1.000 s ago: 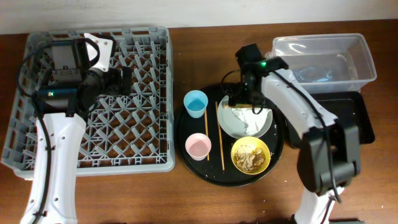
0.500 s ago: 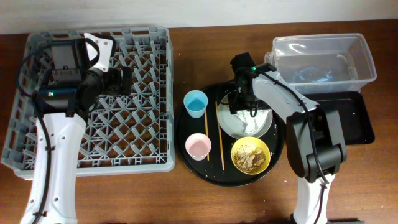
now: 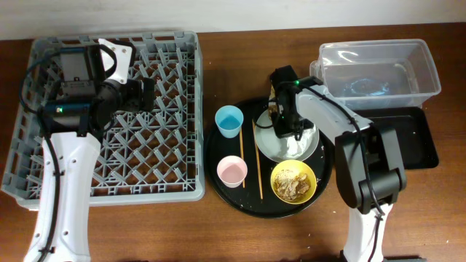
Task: Sort waste into correct bins and load items into the dishwasher rack
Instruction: 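Carry the tissue with the right gripper into the clear plastic bin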
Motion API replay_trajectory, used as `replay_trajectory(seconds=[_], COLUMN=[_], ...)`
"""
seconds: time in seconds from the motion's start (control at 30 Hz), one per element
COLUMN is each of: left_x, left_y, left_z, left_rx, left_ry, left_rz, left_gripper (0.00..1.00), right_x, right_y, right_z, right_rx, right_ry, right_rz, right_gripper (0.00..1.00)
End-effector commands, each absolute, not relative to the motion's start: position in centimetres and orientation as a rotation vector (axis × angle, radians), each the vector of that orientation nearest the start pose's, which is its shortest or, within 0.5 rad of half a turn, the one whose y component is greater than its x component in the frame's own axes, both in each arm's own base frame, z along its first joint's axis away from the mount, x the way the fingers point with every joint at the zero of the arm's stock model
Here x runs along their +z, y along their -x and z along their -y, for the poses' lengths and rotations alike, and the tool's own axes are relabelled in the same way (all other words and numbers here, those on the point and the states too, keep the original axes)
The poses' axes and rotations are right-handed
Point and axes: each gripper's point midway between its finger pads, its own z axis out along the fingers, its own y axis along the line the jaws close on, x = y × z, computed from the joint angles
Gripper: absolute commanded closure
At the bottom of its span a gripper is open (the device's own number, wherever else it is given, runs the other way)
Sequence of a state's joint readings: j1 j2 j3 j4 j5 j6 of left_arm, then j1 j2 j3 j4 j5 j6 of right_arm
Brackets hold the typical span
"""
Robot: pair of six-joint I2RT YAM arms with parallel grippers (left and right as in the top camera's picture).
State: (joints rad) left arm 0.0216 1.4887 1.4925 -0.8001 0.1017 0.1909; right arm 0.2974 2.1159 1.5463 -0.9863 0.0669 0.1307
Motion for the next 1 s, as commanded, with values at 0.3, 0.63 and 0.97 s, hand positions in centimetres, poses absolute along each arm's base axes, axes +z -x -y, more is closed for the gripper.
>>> replay_trajectory(seconds=[0.3,0.63,0.97], left_x=[27.1,27.1,27.1], left_y=[-41.8,-41.8,-41.8], left_z=[1.3,1.3,1.3], left_rx=[-0.028,-0.028,-0.028], left_ry=[-0.27,-0.27,-0.27], left_rz=[-2.324,-2.324,-2.324], left_gripper=[0.0,0.01,0.0], right_x=[19.6,26.1,21.4], right_y=[-40.5,-45.7,-52.8], right_z=[-11.0,-1.2,5.7], right_rx=[-0.063,-0.065,-0.096], right_ry=[0.243,-0.123,-0.306], right_rz=[-2.947,-2.701,-2.596], right_gripper=[0.96,0.96,0.78])
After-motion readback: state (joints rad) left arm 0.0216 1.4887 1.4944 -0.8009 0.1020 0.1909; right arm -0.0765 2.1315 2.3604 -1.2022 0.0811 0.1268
